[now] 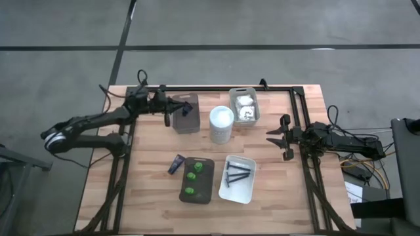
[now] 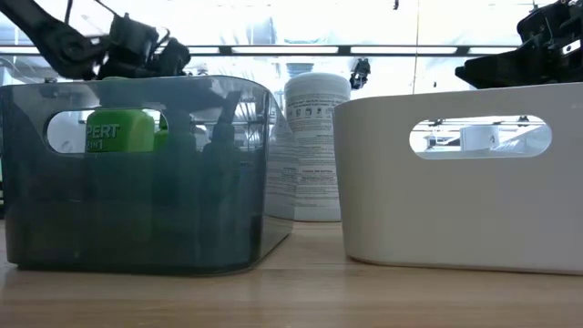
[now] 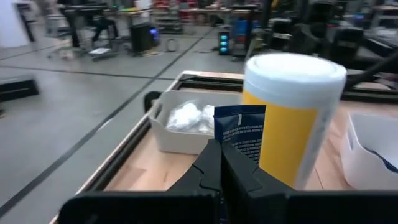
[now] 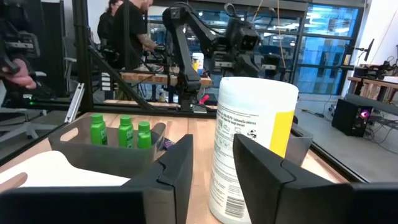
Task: Pick & Place Travel size toiletries
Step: Put the blue shave cream into the top black bin
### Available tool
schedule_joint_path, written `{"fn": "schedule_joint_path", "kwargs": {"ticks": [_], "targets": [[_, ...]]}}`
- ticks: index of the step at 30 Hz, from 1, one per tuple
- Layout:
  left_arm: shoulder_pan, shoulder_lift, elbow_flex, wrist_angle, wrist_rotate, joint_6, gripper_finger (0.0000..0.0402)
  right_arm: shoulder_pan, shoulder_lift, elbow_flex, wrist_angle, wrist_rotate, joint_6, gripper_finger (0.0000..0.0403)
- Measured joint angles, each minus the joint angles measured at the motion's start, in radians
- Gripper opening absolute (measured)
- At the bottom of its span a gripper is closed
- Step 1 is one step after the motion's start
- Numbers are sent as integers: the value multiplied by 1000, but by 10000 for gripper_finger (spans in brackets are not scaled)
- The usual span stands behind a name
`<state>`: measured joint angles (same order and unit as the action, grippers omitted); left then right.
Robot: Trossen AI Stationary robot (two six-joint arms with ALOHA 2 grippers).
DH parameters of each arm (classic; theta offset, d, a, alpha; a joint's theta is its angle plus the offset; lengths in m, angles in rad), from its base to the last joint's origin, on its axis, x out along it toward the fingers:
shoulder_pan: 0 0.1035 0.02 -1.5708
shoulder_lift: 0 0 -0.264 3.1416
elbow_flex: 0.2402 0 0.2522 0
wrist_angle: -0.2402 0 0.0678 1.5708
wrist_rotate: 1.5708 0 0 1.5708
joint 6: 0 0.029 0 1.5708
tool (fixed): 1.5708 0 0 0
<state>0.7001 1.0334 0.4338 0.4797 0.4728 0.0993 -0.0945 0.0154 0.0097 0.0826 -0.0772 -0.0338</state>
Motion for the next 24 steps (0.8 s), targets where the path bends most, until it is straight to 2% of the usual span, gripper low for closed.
{"fn": "schedule_joint_path", "kwargs": {"ticks": [2, 10, 17, 24], "targets": [[28, 51, -17, 64, 59, 9, 0, 0, 0, 0, 0, 0, 0, 116], [56, 284, -101, 397, 170, -45, 0, 0, 0, 0, 0, 0, 0, 135], [47, 460, -88, 526, 190, -22, 0, 0, 0, 0, 0, 0, 0, 148], [21, 551, -29, 544, 289, -21, 0, 0, 0, 0, 0, 0, 0, 160]]}}
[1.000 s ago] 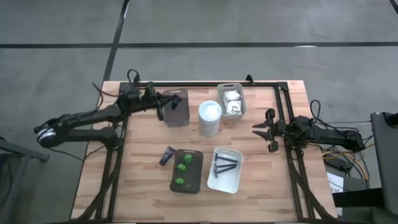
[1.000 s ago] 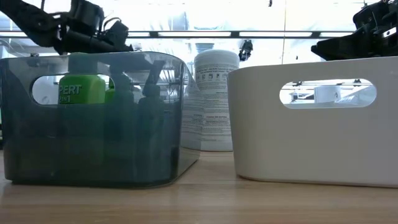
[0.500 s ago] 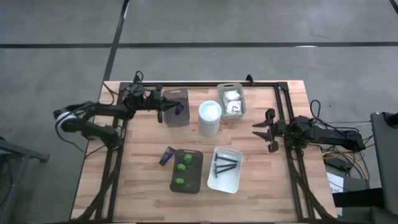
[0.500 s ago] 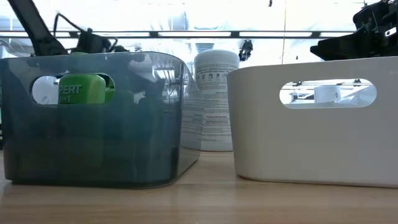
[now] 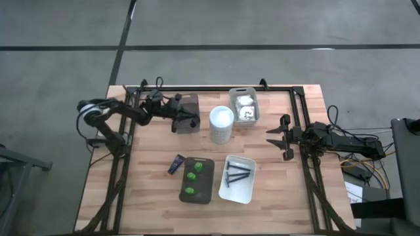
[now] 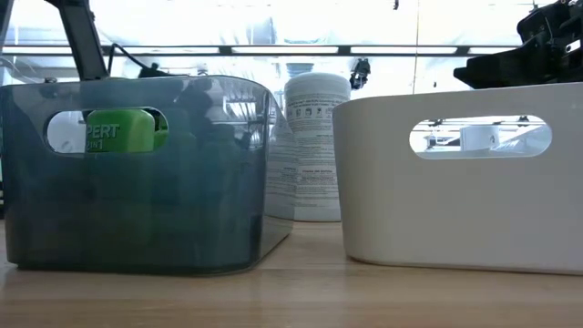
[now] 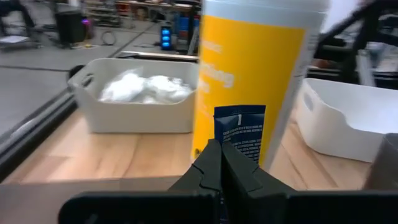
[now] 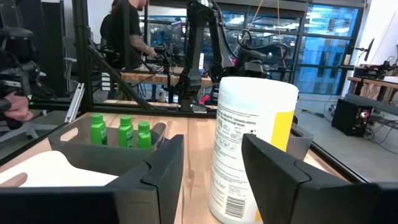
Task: Pick & Place Travel size toiletries
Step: Put the blue shave cream into the top black bin
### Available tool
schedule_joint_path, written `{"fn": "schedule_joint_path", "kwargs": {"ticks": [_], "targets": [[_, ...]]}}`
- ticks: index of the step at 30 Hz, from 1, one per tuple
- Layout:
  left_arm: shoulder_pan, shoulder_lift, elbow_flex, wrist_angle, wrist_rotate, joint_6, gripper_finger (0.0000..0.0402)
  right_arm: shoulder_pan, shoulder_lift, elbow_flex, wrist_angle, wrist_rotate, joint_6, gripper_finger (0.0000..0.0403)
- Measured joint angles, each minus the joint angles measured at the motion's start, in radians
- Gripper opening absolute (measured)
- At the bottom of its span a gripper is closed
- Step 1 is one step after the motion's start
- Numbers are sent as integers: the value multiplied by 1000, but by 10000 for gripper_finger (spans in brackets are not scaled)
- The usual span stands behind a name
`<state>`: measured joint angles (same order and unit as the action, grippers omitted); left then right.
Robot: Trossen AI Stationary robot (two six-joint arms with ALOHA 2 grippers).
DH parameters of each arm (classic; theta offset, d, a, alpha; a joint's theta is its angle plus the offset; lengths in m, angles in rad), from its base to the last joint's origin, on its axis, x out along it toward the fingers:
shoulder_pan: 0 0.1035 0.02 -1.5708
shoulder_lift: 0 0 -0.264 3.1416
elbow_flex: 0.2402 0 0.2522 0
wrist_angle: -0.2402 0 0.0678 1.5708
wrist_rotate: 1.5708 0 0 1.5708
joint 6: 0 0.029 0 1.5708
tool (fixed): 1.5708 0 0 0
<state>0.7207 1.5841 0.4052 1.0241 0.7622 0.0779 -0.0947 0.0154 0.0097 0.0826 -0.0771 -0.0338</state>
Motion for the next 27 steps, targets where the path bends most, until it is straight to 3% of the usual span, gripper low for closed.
{"fn": "schedule_joint_path", "kwargs": {"ticks": [20, 27], "targets": [[-10, 53, 39, -62, 26, 31, 42, 0, 0, 0, 0, 0, 0, 192], [-10, 54, 42, -61, 26, 29, 74, 0, 0, 0, 0, 0, 0, 199]]}}
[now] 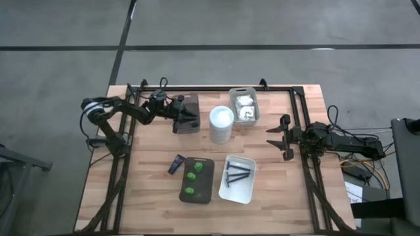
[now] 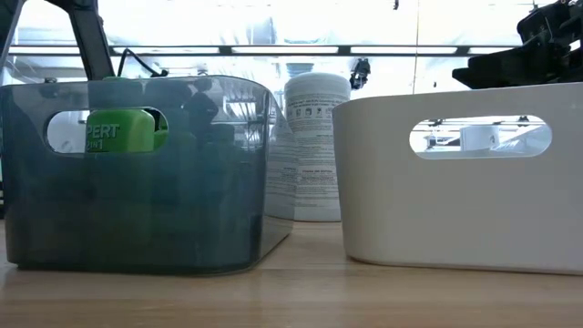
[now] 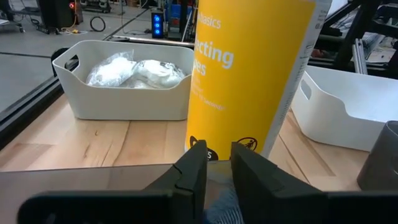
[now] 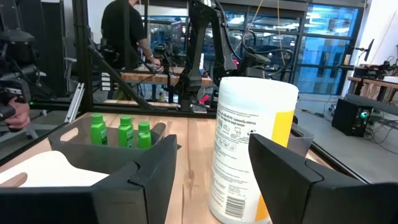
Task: Pick & Place Travel size toiletries
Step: Put the blue shave cream into the top black bin
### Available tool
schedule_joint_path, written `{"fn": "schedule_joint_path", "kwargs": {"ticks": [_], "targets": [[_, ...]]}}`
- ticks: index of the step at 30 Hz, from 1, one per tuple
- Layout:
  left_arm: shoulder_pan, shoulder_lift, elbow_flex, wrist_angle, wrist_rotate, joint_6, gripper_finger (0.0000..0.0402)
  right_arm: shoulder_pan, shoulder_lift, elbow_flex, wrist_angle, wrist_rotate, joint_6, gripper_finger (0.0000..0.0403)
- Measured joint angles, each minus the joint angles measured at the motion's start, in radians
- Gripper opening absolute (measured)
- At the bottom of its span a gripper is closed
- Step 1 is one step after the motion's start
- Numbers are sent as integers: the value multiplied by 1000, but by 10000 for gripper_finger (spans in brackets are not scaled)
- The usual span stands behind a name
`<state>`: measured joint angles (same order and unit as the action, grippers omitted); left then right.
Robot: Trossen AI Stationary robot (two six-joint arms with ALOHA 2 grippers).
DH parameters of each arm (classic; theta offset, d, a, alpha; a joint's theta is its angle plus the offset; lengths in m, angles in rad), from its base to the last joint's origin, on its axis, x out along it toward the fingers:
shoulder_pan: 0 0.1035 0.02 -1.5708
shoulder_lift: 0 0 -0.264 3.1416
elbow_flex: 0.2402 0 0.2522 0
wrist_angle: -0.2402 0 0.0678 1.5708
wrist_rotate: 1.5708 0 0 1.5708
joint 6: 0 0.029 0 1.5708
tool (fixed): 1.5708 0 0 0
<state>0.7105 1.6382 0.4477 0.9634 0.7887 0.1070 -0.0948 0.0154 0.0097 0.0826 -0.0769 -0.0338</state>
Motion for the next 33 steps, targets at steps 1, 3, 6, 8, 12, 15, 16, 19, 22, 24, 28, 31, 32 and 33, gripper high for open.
{"fn": "schedule_joint_path", "kwargs": {"ticks": [1, 3, 6, 8, 12, 15, 16, 19, 22, 24, 28, 31, 32, 33], "targets": [[0, 0, 0, 0, 0, 0, 80, 0, 0, 0, 0, 0, 0, 199], [0, -1, 0, 0, 0, -4, 91, 0, 0, 0, 0, 0, 0, 197], [1, -22, 0, -2, 0, -22, 103, 0, 0, 0, 0, 0, 0, 190], [1, -40, 0, 3, 0, -27, 109, 0, 0, 0, 0, 0, 0, 185], [2, -75, 0, 0, 0, -28, 112, 0, 0, 0, 0, 0, 0, 174], [2, -113, 0, -3, 0, -39, 112, 0, 0, 0, 0, 0, 0, 166], [2, -128, 0, -3, 0, -44, 113, 0, 0, 0, 0, 0, 0, 163], [2, -185, 0, -7, 0, -67, 112, 0, 0, 0, 0, 0, 0, 156], [2, -251, 0, -22, 0, -89, 110, 0, 0, 0, 0, 0, 0, 149], [2, -299, 0, -32, -1, -107, 110, 0, 0, 0, 0, 0, 0, 145], [1, -402, 1, -92, -1, -198, 110, 0, 0, 0, 0, 0, 0, 135], [0, -484, 3, -179, -3, -277, 110, 0, 0, 0, 0, 0, 0, 127], [-1, -512, 5, -214, -4, -297, 110, 0, 0, 0, 0, 0, 0, 124], [-3, -539, 5, -249, -4, -314, 110, 0, 0, 0, 0, 0, 0, 121]]}}
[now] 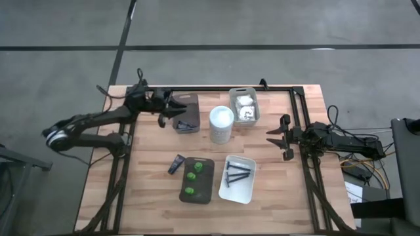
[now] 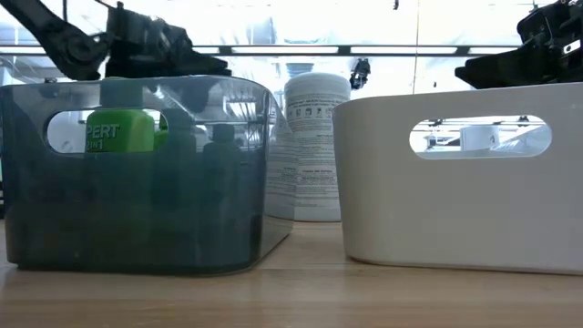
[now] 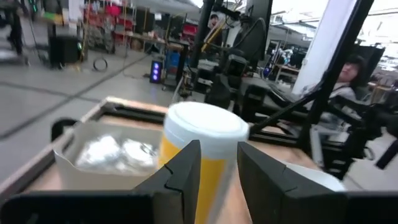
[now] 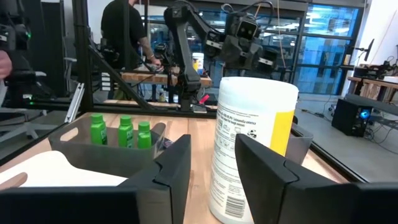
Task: Pick & Place Travel size toiletries
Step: Put the blue shave cream into the top black bin
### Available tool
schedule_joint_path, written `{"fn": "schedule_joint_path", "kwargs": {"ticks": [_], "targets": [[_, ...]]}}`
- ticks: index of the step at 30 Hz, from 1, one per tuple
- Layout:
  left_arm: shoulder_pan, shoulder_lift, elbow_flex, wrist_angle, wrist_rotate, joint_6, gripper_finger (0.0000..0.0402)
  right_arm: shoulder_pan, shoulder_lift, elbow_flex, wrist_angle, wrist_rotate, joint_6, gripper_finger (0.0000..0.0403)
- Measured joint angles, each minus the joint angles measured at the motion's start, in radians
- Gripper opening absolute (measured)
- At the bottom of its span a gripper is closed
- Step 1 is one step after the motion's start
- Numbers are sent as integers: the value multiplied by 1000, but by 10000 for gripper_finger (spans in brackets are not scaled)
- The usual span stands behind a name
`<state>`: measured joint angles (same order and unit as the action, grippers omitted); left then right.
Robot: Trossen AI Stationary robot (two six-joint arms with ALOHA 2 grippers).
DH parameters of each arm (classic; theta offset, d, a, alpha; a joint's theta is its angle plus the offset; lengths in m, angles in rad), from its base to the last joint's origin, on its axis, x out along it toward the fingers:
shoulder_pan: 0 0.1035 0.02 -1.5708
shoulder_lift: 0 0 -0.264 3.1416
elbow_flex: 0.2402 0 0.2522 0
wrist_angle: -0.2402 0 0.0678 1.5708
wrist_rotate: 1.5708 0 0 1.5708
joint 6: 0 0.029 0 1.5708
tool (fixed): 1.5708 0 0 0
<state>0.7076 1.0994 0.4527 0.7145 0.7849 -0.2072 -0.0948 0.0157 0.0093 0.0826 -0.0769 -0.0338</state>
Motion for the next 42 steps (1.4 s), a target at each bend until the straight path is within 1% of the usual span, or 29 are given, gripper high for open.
{"fn": "schedule_joint_path", "kwargs": {"ticks": [5, 7, 10, 16, 18, 21, 25, 29, 32, 34, 38, 40, 42], "targets": [[-33, -139, 0, -200, 0, -28, 106, 0, 0, 0, 0, 0, 0, 108], [-49, -194, 0, -276, 0, -78, 105, 0, 0, 0, 0, 0, 0, 102], [-66, -273, 0, -378, 0, -213, 105, 0, 0, 0, 0, 0, 0, 93], [-73, -412, 1, -554, 3, -533, 105, 0, 0, 0, 0, 0, 0, 73], [-74, -447, 1, -614, 6, -604, 105, 0, 0, 0, 0, 0, 0, 67], [-75, -485, 1, -722, 8, -659, 105, 0, 0, 0, 0, 0, 0, 59], [-78, -511, 1, -913, 8, -687, 105, 0, 0, 0, 0, 0, 0, 51], [-87, -507, 1, -1095, 6, -679, 105, 0, 0, 0, 0, 0, 0, 47], [-111, -495, 0, -1192, -32, -642, 105, 0, 0, 0, 0, 0, 0, 51], [-137, -485, 0, -1217, -103, -607, 105, 0, 0, 0, 0, 0, 0, 57], [-198, -451, 0, -1203, -281, -555, 105, 0, 0, 0, 0, 0, 0, 70], [-230, -427, 0, -1185, -320, -548, 105, 0, 0, 0, 0, 0, 0, 77], [-268, -398, 0, -1176, -330, -549, 105, 0, 0, 0, 0, 0, 0, 83]]}}
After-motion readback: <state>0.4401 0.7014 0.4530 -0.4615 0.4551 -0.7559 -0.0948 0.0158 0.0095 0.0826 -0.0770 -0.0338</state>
